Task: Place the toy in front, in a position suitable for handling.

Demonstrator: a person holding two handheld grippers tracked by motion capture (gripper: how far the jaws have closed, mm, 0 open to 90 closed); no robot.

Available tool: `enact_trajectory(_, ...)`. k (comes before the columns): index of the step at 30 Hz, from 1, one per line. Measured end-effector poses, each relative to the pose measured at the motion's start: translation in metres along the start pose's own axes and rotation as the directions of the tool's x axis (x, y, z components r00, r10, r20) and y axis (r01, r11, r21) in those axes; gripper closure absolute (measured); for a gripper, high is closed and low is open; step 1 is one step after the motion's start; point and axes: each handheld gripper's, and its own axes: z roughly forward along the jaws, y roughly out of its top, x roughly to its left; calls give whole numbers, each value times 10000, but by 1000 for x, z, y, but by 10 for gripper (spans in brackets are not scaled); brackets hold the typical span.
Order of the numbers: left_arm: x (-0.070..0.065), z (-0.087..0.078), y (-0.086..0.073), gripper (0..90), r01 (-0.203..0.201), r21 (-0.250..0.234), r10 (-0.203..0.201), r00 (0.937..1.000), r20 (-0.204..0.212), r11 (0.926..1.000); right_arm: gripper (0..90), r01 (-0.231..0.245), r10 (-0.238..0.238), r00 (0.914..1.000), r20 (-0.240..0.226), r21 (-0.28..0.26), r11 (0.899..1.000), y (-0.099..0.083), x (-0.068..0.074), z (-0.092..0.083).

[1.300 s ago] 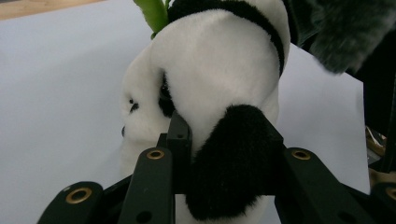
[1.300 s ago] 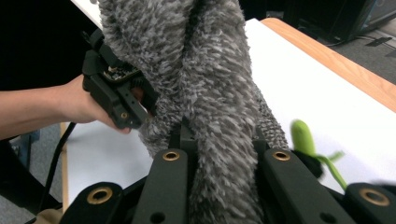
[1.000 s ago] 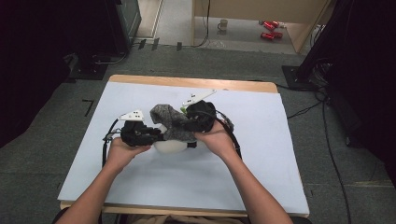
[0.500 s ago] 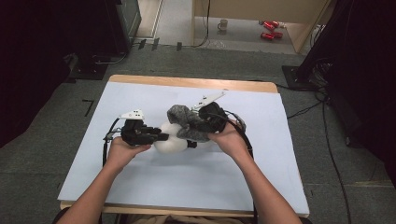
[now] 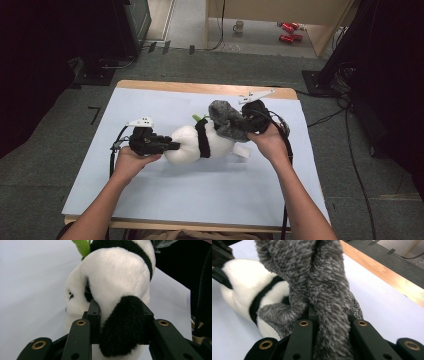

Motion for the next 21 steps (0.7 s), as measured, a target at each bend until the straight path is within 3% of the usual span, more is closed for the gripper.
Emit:
enact_trajectory(5,2,-1,0,653,197,-15,-197,9998,-9,9998,788,-167,182,9977,648,-239,9996,2,-9,-10)
enact_trajectory(8,1,-1,1,653,201,-12,-201,9998,-33,9998,788,-501,532,9981,318,-919,9945,14,-9,-22)
enact_trajectory(13,1,-2,1,655,290,-4,-290,9996,-5,9996,788,-96,50,9995,-308,-1496,9887,41,13,-29)
enact_trajectory(17,-1,-2,2,655,246,-29,-246,9997,-30,9997,788,182,-346,9948,-962,-1667,9858,56,36,-17)
enact_trajectory(21,-1,-2,2,655,184,-19,-184,9998,-71,9998,788,437,-654,9863,-1513,-1420,9889,61,58,7)
